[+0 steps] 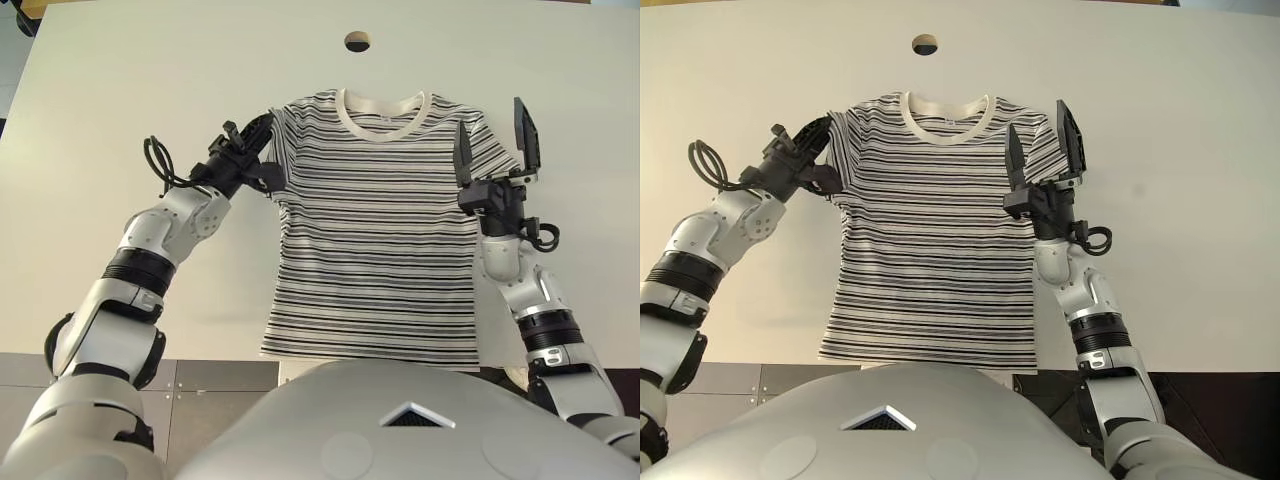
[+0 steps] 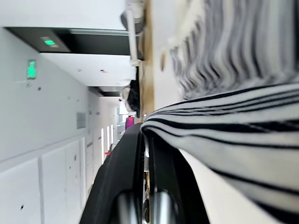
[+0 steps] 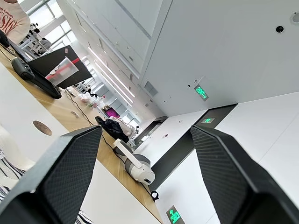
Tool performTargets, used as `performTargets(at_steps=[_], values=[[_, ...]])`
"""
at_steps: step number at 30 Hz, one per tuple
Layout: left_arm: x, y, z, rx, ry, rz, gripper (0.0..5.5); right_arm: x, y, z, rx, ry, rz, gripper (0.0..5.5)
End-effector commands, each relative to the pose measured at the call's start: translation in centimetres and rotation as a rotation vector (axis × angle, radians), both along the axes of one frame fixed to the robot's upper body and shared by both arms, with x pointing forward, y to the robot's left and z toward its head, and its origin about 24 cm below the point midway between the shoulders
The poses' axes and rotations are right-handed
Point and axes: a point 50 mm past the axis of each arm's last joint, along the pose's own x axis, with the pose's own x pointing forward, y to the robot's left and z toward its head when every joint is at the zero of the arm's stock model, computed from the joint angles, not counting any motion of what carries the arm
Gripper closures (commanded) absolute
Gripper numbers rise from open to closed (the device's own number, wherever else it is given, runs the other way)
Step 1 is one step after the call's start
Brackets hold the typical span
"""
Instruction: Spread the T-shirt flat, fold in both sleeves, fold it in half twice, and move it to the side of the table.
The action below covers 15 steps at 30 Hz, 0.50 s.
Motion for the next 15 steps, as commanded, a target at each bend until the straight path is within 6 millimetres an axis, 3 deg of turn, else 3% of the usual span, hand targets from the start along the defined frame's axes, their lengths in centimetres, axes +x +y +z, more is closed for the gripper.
performTargets(at_steps=[1, 9, 12, 15], values=[[0.2, -1.5, 0.7, -0.036, -0.041, -0.049, 5.38, 0.1, -0.1, -0.1, 0.000, 0.003, -0.009, 1.98], [-0.1, -5.6, -1.2, 0.021, 0.044, -0.210, 5.38, 0.2, -0.1, -0.2, -0.006, 0.000, -0.011, 1.98], [-0.3, -6.1, -2.1, 0.035, 0.093, -0.226, 5.38, 0.3, -0.4, 0.1, -0.012, -0.009, -0.019, 1.98], [0.0, -5.8, -2.3, 0.011, 0.123, -0.188, 4.87, 0.5, -1.7, 0.8, -0.030, -0.030, -0.063, 1.98]])
